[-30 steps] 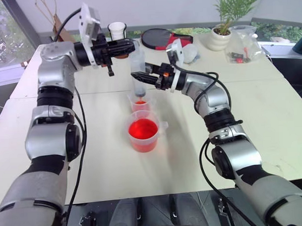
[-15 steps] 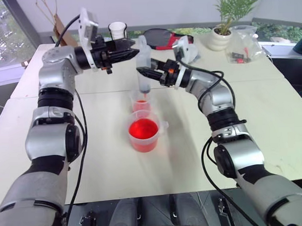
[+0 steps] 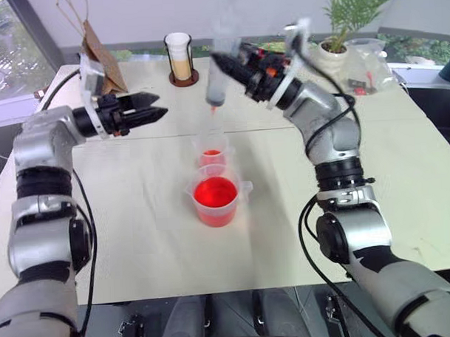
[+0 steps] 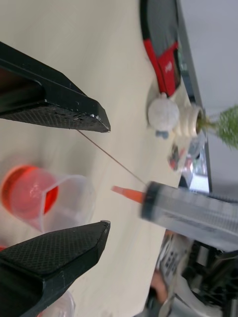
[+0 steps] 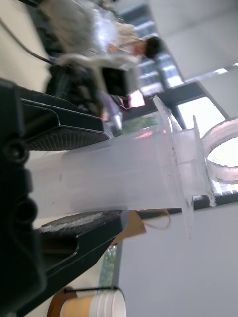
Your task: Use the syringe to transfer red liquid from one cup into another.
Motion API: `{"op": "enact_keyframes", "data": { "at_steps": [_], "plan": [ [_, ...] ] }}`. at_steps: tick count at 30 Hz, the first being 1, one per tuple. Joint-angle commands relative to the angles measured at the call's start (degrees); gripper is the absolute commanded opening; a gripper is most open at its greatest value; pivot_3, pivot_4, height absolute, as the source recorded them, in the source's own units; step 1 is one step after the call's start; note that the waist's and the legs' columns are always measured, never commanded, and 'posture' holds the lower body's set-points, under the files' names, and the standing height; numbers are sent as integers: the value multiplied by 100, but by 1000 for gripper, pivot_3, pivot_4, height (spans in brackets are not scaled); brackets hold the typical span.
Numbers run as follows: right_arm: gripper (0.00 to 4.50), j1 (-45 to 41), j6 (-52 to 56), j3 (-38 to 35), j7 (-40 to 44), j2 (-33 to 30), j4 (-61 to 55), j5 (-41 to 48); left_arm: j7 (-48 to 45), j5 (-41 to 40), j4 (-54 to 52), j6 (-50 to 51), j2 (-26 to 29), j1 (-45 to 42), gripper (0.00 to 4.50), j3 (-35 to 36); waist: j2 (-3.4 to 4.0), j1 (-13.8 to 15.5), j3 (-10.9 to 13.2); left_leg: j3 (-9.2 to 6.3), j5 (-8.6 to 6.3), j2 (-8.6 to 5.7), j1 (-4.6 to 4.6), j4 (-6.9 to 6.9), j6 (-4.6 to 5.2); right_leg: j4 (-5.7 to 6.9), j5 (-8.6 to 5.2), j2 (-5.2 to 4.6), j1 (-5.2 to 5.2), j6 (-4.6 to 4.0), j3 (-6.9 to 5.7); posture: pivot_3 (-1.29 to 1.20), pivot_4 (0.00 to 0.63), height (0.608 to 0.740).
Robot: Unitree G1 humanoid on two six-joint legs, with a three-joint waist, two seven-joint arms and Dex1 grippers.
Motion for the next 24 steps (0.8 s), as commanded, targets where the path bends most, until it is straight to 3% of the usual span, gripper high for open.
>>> {"op": "enact_keyframes", "data": {
  "at_steps": [1, 6, 10, 17, 24],
  "plan": [
    [1409, -514, 1972, -739, -788, -886, -381, 682, 195, -579, -1702, 895, 227, 602, 2883, 118, 0, 57, 0, -1, -1, -2, -2, 0, 1, -2, 0, -12, 1, 0, 1, 0, 150, 740],
    [1409, -1042, 4760, -1358, -2014, -2168, 534, 664, 525, -1198, -3493, 1842, 534, 1661, 2883, 190, 2, 106, 0, -1, -6, -3, -3, -21, 5, -32, -1, -28, -4, -3, 2, 0, 150, 740],
    [1409, -605, 6097, -1488, -2351, -2634, 662, 466, 659, -1245, -4093, 1929, 719, 2227, 2883, -54, 3, 92, -1, 0, -15, -1, 0, -38, 21, -62, -7, -29, 2, -14, 2, 0, 150, 740],
    [1409, 417, 6760, -1179, -2594, -2747, 625, 279, 887, -1080, -3919, 1648, 533, 2446, 2883, -443, 8, 89, -1, 14, -13, 0, -1, -30, 23, -59, -6, -24, 6, -13, 2, 0, 150, 740],
    [1409, 652, 6760, -1046, -2674, -2592, 824, 242, 913, -1044, -3685, 1436, 559, 2380, 2883, -541, 8, 88, -1, 20, -16, 2, 1, -24, 30, -56, -6, -12, 9, -12, 0, 0, 150, 740]
  ]
}}
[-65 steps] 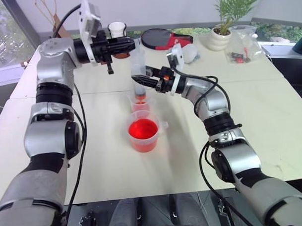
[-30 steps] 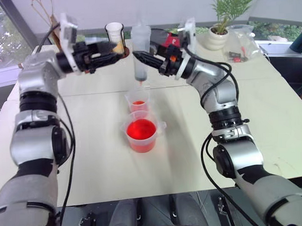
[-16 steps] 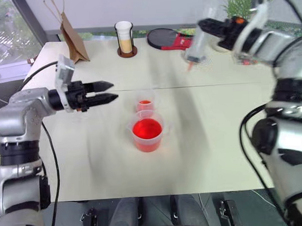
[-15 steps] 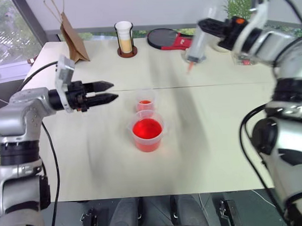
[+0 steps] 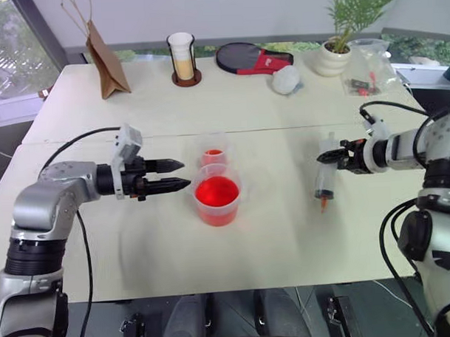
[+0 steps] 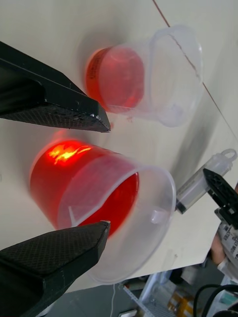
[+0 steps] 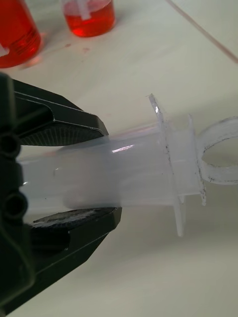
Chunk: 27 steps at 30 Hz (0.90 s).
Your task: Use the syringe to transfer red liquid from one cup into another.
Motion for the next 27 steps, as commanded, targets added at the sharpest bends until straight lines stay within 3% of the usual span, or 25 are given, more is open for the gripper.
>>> {"op": "enact_keyframes", "data": {
  "at_steps": [1, 2, 6, 8, 9, 13, 18, 23, 27],
  "plan": [
    [1409, 15, 37, -75, -72, 43, 14, -19, 54, 26, 44, -178, 85, -133, 2883, 81, 0, 5, 0, 0, -1, 0, 0, 2, 1, 0, 0, 1, 1, 0, 0, 0, 150, 740],
    [1409, 65, 37, -91, -98, 64, 6, -57, 76, 23, 57, -192, 87, -142, 2883, 84, 0, 12, 0, 0, -1, 0, 0, 3, 2, 0, 0, 2, 2, 0, 0, 0, 150, 740],
    [3169, 184, 37, -78, -133, 103, -56, -134, 124, 43, 170, -276, 126, -176, 2946, 94, 0, 26, 0, -2, -2, 0, 0, 5, 4, -1, 0, 12, 8, 0, 0, 0, 150, 740],
    [4258, 190, 37, -83, -122, 102, -106, -156, 181, 42, 259, -313, 102, -200, 2946, 116, -3, 18, -2, -1, -2, 0, 3, 7, 4, -1, 0, 14, 11, 0, 0, 0, 150, 740],
    [4456, 186, 37, -86, -111, 97, -123, -153, 205, 37, 290, -323, 87, -210, 2946, 123, -4, 21, -2, -2, -2, 2, 6, 8, 5, -2, 0, 17, 16, 0, 0, 0, 150, 740],
    [4456, 208, -66, -231, 77, -19, -533, -98, 392, 123, 541, -515, 8, -213, 2946, 185, -4, 28, -2, -6, -2, 2, 11, 8, 6, -9, 0, 18, 26, 0, 0, 0, 150, 740],
    [4456, 1137, -1386, 76, 2011, -1130, -1494, 336, 579, 272, 914, -834, 53, 101, 2946, 326, -1, 52, -1, -8, -9, 1, 6, 8, 17, -15, 0, 19, 24, 2, -1, 0, 150, 740],
    [4456, 3529, -2563, -1246, 4233, -1798, -2707, 1062, 936, 547, 1254, -1471, -35, 705, 2946, 621, -2, 41, -1, -9, -24, 7, 14, 7, 42, -48, 0, 21, 51, 4, -7, 0, 150, 740],
    [4456, 5218, -3901, -1629, 4366, -1364, -3439, 604, 1101, 511, 1127, -1564, -201, 1184, 2946, 702, -6, 37, -2, -9, -28, 9, 41, 8, 47, -62, -1, 4, 79, 4, -2, 0, 150, 740]
  ]
}}
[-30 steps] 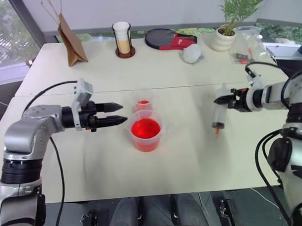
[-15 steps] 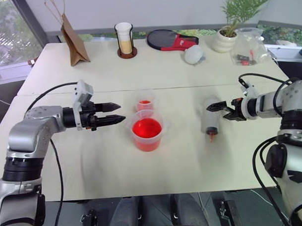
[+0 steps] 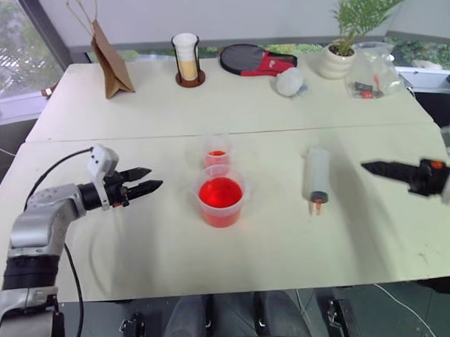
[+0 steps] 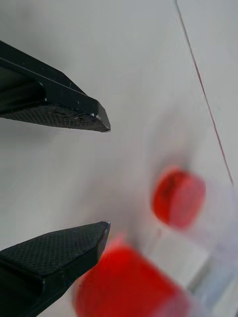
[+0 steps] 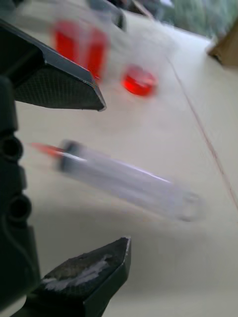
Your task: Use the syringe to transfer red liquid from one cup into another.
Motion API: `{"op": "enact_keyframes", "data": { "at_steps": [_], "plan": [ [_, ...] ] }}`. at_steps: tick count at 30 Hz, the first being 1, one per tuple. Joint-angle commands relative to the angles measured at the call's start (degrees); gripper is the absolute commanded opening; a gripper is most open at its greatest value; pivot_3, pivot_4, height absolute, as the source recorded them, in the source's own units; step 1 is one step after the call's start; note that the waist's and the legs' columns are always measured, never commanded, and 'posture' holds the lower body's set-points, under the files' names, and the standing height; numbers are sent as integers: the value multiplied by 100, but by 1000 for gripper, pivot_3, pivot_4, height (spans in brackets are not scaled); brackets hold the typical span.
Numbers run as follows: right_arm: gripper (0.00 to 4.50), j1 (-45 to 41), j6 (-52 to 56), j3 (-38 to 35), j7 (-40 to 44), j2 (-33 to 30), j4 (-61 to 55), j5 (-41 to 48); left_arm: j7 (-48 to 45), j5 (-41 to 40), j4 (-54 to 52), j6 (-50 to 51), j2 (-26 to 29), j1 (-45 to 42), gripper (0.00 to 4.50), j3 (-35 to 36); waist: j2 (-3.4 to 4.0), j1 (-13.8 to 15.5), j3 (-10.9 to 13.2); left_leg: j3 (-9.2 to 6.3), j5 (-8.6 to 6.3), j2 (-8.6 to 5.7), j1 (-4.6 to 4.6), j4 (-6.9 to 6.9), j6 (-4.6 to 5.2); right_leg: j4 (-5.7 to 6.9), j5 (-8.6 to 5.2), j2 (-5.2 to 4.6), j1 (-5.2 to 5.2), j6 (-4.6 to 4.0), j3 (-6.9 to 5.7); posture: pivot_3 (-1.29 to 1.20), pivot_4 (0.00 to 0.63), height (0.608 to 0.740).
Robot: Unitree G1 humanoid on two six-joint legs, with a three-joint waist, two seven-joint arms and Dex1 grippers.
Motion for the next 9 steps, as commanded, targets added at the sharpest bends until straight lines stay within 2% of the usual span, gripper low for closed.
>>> {"op": "enact_keyframes", "data": {
  "at_steps": [1, 3, 9],
  "plan": [
    [4456, 1110, -1589, -416, 78, 581, -799, -431, 99, -108, -419, -54, -102, 407, 2946, 179, -12, 5, -7, -1, 0, 0, 18, 0, 0, -1, 0, -2, 17, 0, 0, 0, 150, 740],
    [4456, 1533, -2063, -361, -107, 984, -1120, -542, 139, -247, -669, 151, -186, 595, 2946, 196, -10, -2, -7, -2, -4, 6, 72, -12, -4, -16, -2, -3, 71, -1, 2, 0, 150, 740],
    [4456, 1555, -2932, -163, -526, 1375, -978, -845, 226, -276, -903, 323, -284, 842, 2946, 164, 4, 1, -4, 1, -4, 4, 74, -8, -8, -16, -11, -19, 68, -20, 6, 0, 150, 740]
  ]
}}
